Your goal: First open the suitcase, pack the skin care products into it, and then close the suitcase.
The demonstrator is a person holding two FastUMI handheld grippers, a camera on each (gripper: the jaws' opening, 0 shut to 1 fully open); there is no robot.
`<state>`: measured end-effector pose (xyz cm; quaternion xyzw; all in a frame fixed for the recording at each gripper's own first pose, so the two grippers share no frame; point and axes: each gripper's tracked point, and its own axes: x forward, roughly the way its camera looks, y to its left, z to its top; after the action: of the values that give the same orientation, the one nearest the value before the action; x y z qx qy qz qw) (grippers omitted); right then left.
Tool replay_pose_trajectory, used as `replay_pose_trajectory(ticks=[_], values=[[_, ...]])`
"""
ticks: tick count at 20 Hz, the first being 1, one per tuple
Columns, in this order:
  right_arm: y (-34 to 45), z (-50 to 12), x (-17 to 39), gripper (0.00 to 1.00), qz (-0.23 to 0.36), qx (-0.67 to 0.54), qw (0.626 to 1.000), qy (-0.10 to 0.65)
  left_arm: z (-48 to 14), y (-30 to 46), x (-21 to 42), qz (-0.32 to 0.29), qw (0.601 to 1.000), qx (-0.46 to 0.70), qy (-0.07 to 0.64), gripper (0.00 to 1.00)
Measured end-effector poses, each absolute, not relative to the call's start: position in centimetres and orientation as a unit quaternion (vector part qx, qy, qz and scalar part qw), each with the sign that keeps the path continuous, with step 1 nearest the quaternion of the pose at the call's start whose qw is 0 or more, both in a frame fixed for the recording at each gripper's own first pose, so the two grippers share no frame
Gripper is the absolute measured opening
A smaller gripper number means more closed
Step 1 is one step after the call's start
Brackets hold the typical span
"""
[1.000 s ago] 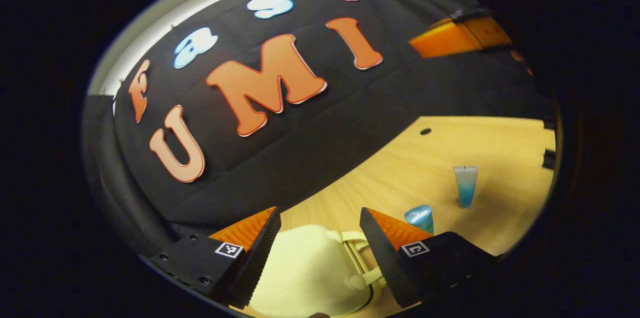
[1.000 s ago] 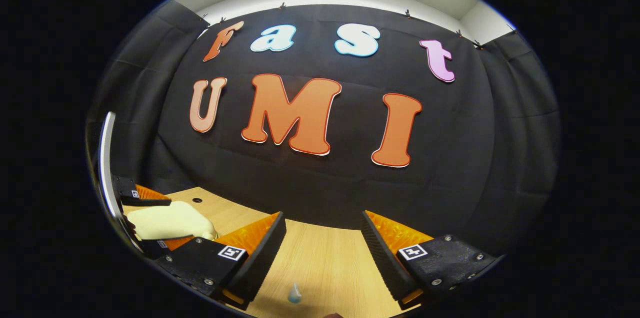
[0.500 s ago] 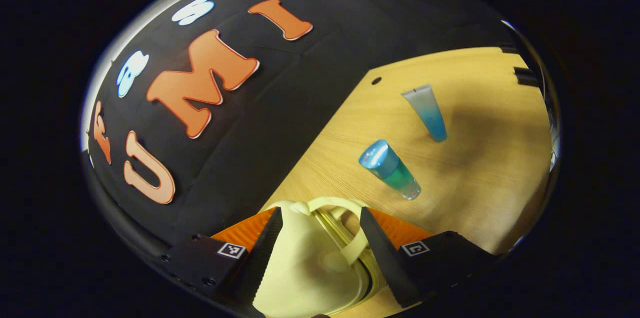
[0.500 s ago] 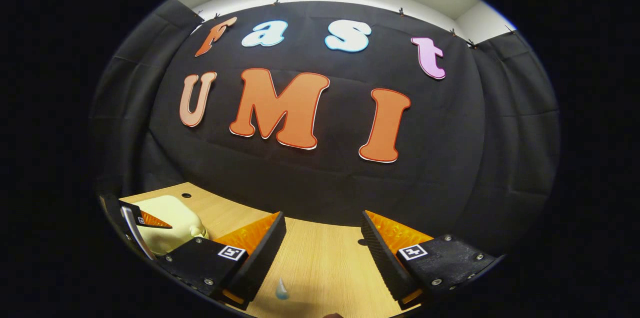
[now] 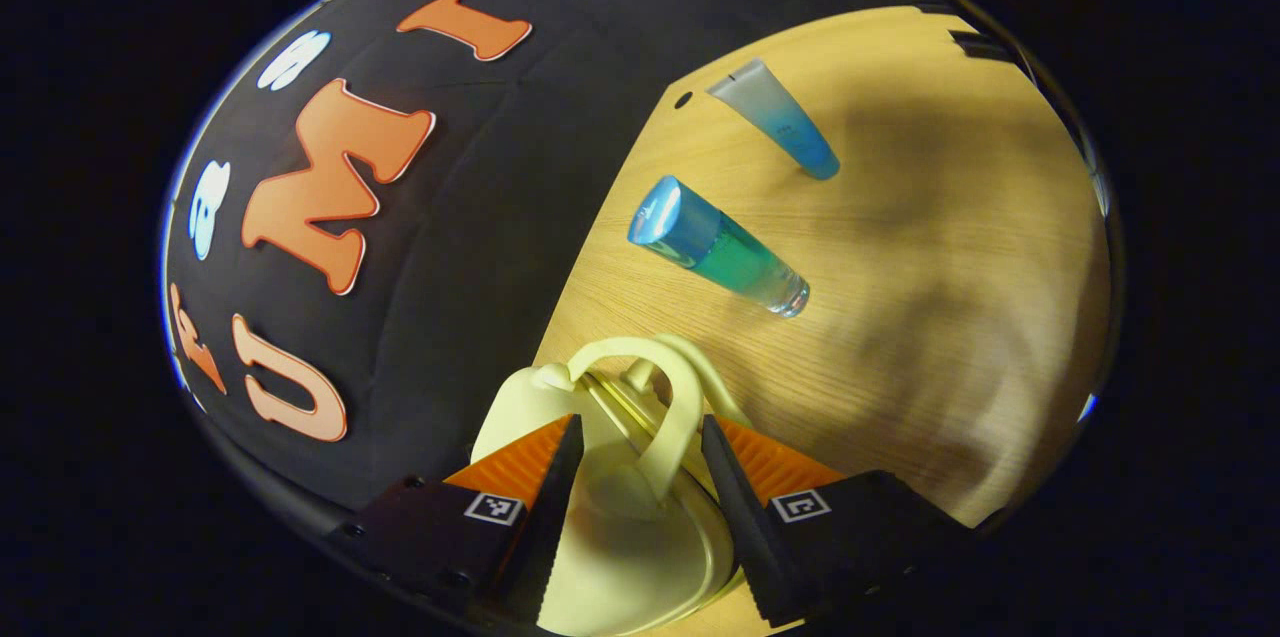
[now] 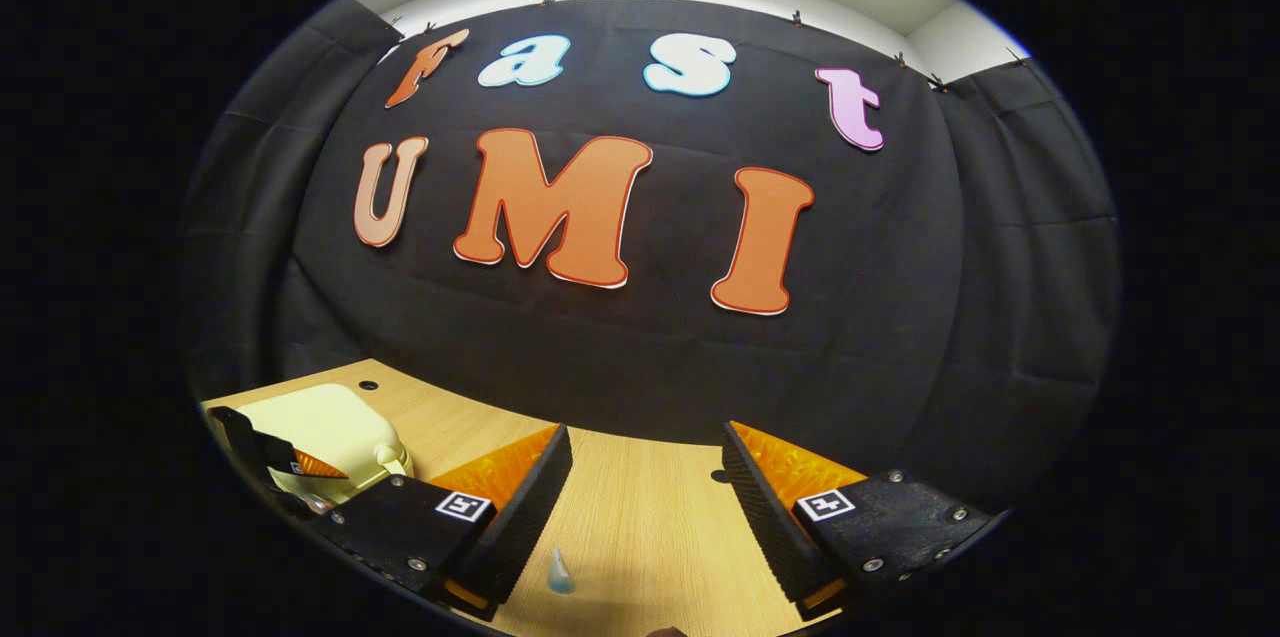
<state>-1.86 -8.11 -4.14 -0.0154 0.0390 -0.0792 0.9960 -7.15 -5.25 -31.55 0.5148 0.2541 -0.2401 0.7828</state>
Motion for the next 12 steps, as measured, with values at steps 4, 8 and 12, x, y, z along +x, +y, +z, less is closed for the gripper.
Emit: replay_pose_trajectory(ticks=[4,8,12], values=[[-8.0,-4.1,-2.2,0.95,-0.076,-0.018,0.996,0.039,-32.2,-5.9,-6.9,-0.249,0.747,0.574,0.225,0.40],[-8.0,-4.1,-2.3,0.95,-0.074,-0.024,0.996,0.041,-31.8,-5.9,-7.0,-0.251,0.777,0.518,0.253,0.12],[-7.8,-4.2,-2.1,0.95,-0.073,-0.027,0.996,0.043,-29.1,-5.4,-6.0,-0.234,0.820,0.461,0.248,0.12]])
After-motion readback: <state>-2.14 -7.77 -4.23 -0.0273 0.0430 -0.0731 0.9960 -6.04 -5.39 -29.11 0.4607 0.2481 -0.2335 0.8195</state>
